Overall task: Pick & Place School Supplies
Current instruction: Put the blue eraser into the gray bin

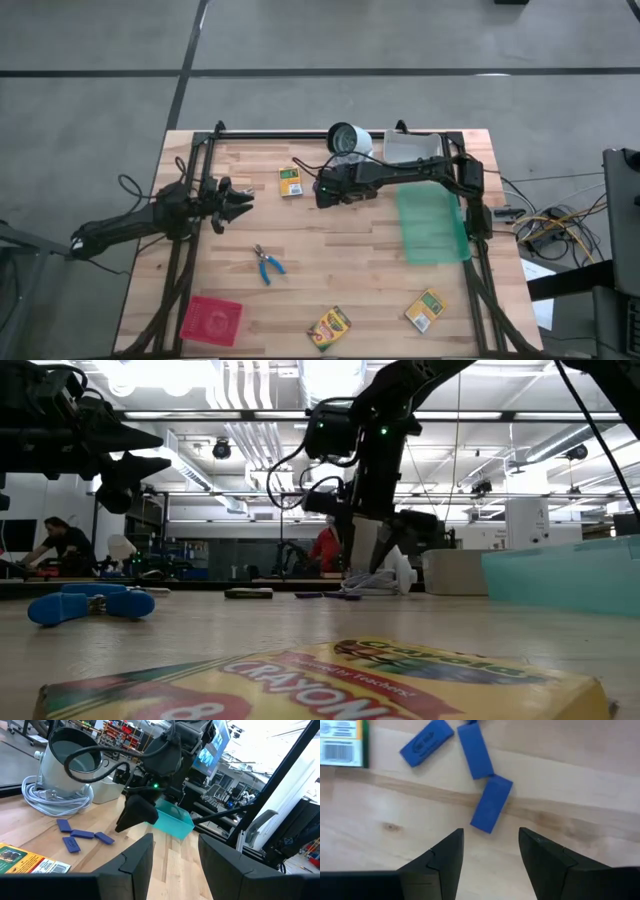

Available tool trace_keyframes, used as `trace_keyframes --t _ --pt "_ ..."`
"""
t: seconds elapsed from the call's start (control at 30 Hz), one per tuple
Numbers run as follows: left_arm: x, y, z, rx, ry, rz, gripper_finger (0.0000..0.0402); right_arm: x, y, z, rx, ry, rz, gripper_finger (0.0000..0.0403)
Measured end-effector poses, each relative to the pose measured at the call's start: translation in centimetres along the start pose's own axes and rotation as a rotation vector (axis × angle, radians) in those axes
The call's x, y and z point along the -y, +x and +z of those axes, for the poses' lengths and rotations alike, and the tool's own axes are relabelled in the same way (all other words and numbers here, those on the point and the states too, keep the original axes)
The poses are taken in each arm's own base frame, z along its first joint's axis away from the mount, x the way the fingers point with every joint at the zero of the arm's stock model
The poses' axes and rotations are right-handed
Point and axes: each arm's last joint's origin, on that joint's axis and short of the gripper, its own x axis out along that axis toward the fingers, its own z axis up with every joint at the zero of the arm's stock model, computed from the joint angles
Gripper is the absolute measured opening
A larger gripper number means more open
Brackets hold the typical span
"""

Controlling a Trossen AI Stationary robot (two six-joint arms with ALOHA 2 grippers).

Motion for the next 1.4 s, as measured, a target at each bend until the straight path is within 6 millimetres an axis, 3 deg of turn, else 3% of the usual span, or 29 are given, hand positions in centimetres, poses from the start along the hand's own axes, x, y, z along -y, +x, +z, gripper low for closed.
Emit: trace_keyframes --t 0.17,0.33,0.5,1.4 --pt "0.0 0.0 0.0 0.000 0.000 0.000 0.0163 -0.8 1.3 0.2 -0.027 -0.008 -0.026 0.0184" --pt "0.0 0.0 0.0 0.000 0.000 0.000 0.0163 -1.5 1.3 0.9 -0.064 0.002 -0.124 0.0185" --pt "0.0 0.0 0.0 0.000 0.000 0.000 0.0163 -2.2 1.0 2.1 -0.068 0.011 -0.105 0.0185" --pt "0.0 0.0 0.0 0.000 0.000 0.000 0.0163 -1.3 3.2 2.0 -0.076 0.103 -0.091 0.0185"
